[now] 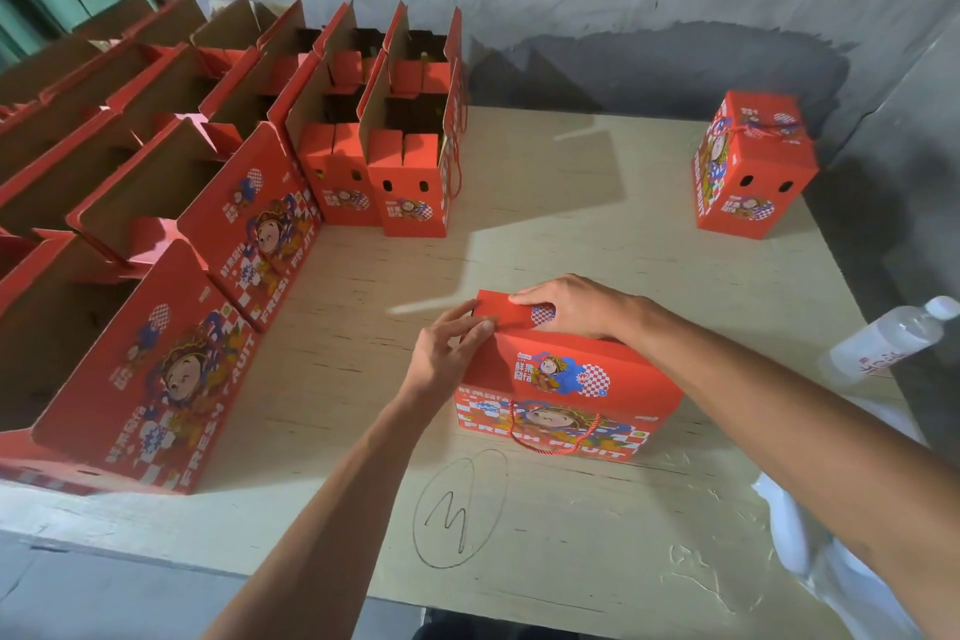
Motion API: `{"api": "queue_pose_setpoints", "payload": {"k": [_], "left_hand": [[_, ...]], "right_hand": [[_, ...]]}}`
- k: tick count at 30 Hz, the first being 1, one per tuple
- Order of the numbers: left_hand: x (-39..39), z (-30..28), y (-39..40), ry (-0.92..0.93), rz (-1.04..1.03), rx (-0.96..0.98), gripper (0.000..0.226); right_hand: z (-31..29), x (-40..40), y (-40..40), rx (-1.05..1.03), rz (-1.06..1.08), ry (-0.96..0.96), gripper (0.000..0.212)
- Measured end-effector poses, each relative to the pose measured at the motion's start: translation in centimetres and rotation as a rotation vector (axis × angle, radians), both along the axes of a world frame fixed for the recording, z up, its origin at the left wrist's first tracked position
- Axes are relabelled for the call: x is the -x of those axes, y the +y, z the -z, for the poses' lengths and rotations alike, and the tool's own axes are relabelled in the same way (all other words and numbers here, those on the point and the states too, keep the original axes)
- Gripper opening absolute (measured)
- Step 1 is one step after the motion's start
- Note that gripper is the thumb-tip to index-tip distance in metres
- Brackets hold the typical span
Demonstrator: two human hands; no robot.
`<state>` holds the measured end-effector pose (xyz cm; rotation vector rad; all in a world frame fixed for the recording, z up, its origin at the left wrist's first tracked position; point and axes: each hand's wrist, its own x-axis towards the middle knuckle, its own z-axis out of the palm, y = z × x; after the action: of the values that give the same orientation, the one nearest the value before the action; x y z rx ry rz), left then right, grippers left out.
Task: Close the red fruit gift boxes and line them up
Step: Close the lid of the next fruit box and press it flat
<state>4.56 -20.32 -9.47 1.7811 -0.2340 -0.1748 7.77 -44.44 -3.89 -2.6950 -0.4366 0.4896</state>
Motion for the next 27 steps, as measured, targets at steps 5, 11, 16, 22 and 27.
{"api": "queue_pose_setpoints", "payload": {"k": [5, 11, 16, 22, 27], "left_hand": [[-0.6, 0.6, 0.1, -0.065, 0.016, -0.183, 0.024], [-0.6, 1.3, 0.2, -0.084, -0.004, -0.161, 0.039], [-0.5, 1.6, -0.1, -0.127, -0.018, -0.172, 0.03], [-0.2, 1.7, -0.4, -0.103, -0.042, -0.192, 0.029], [-0.1, 2.0, -0.5, -0.127, -0.058, -0.148, 0.022]], "right_hand": [[-0.2, 0.4, -0.1, -0.039, 0.091, 0.029, 0.065], [-2.6, 2.2, -2.2, -0.099, 0.255, -0.028, 0.025], [-0.9, 11.8, -7.0, -0.122, 0.756, -0.432, 0.036], [1.9, 15.5, -6.3, -0.708, 1.141, -0.373, 0.037], [3.0, 17.0, -6.0, -0.793, 1.053, -0.335, 0.055]]}}
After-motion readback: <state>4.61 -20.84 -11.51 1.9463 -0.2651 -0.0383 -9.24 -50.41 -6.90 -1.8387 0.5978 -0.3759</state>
